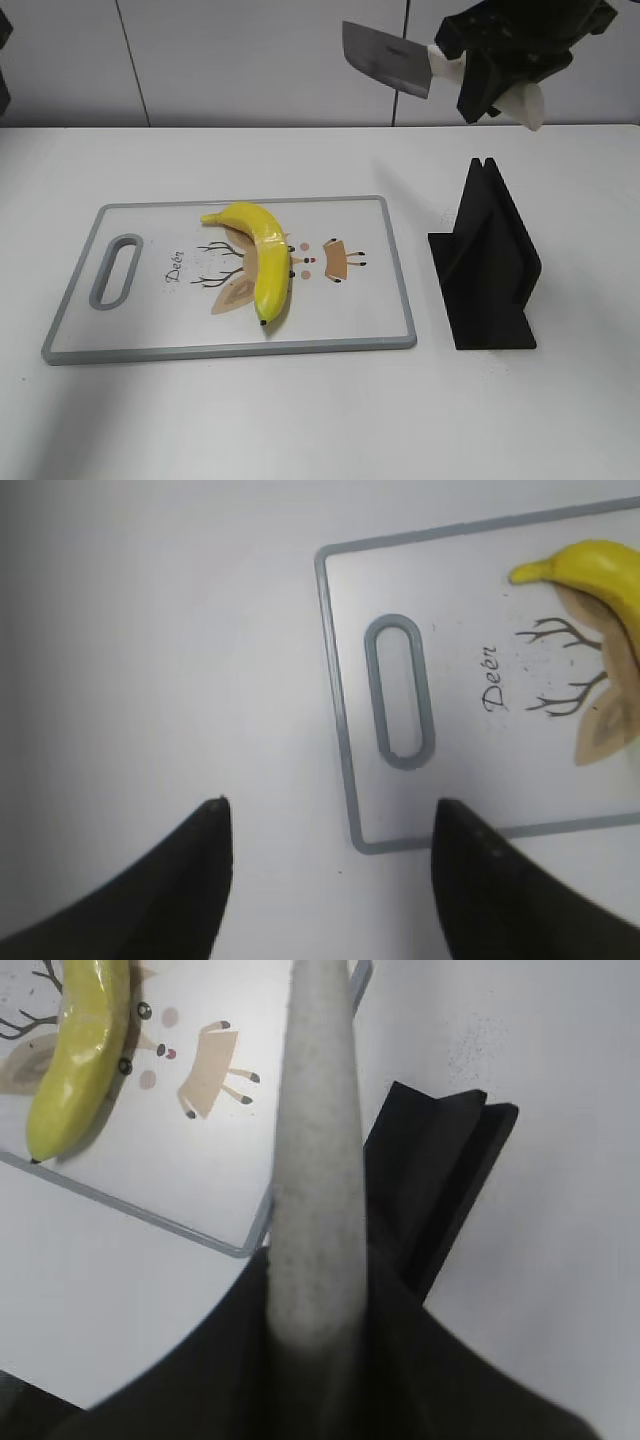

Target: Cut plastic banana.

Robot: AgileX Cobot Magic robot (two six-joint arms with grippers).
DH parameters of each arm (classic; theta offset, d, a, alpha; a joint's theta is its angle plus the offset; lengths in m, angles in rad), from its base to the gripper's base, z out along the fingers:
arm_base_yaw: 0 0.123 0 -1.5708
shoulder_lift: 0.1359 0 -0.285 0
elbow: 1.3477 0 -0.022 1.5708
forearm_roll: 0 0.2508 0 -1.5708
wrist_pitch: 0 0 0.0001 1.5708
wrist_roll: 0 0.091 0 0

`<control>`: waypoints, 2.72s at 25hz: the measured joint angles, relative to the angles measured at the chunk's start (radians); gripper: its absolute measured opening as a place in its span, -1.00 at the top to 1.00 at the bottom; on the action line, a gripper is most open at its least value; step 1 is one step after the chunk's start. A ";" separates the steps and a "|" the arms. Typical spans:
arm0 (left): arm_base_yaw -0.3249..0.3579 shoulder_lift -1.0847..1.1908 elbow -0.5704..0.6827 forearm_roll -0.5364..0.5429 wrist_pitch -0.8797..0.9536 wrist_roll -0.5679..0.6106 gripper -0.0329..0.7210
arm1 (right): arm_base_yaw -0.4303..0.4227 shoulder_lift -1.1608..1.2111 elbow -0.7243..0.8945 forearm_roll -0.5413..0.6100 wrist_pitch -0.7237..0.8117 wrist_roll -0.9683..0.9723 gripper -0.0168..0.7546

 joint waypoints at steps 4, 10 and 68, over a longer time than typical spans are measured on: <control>0.003 -0.107 0.111 0.004 0.001 0.000 -0.64 | 0.000 -0.098 0.088 -0.015 -0.013 0.076 0.52; 0.003 -0.312 0.336 0.042 0.001 -0.001 -0.64 | 0.000 -0.267 0.374 -0.140 -0.205 0.361 0.52; 0.003 -1.518 0.946 0.009 -0.125 -0.008 -0.59 | 0.000 -0.389 0.711 0.032 -0.277 0.360 -0.71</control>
